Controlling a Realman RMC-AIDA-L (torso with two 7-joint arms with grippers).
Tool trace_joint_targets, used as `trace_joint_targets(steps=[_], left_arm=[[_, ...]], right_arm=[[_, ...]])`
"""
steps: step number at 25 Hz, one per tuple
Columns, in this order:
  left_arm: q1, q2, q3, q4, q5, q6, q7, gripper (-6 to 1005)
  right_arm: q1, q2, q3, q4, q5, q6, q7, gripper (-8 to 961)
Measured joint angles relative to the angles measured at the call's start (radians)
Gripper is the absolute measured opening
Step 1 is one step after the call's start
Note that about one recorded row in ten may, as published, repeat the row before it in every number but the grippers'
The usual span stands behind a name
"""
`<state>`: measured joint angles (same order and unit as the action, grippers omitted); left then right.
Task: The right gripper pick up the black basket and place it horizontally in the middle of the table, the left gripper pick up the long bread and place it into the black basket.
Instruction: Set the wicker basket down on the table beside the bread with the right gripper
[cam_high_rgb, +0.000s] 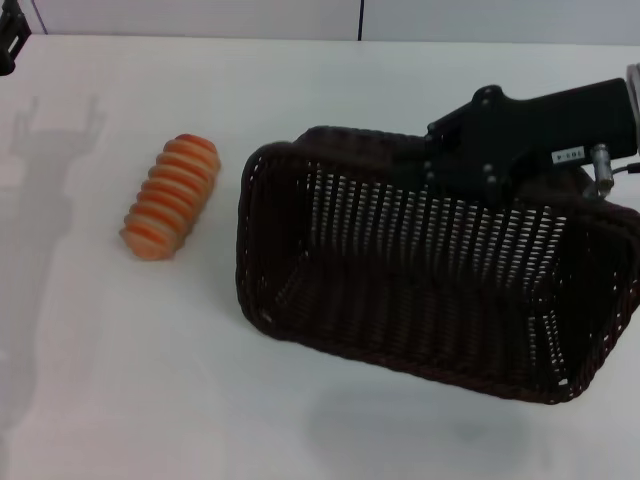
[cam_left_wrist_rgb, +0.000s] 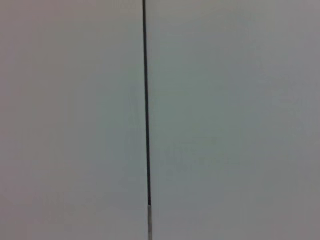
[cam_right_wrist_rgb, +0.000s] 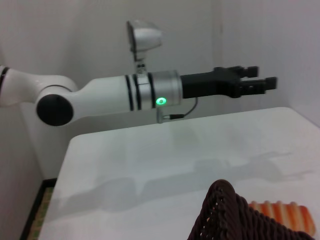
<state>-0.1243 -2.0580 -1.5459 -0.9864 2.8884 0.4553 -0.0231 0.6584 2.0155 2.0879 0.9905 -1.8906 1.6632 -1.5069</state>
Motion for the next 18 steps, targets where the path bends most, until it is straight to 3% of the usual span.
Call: trace_joint_targets(steps=[12,18], left_arm=[[0.011,-0.002,0.022,-0.025,0.0,-0.009,0.0,774],[0.012,-0.002,0.021,-0.026,0.0,-0.01,0.0,773]], right_arm=[[0.002,-0.031,0.006,-0.103,-0.002,0.057,-0.058,115],[-0.021,-0.038,0.114,-0.139,-0.006,0.073,-0.099,113]])
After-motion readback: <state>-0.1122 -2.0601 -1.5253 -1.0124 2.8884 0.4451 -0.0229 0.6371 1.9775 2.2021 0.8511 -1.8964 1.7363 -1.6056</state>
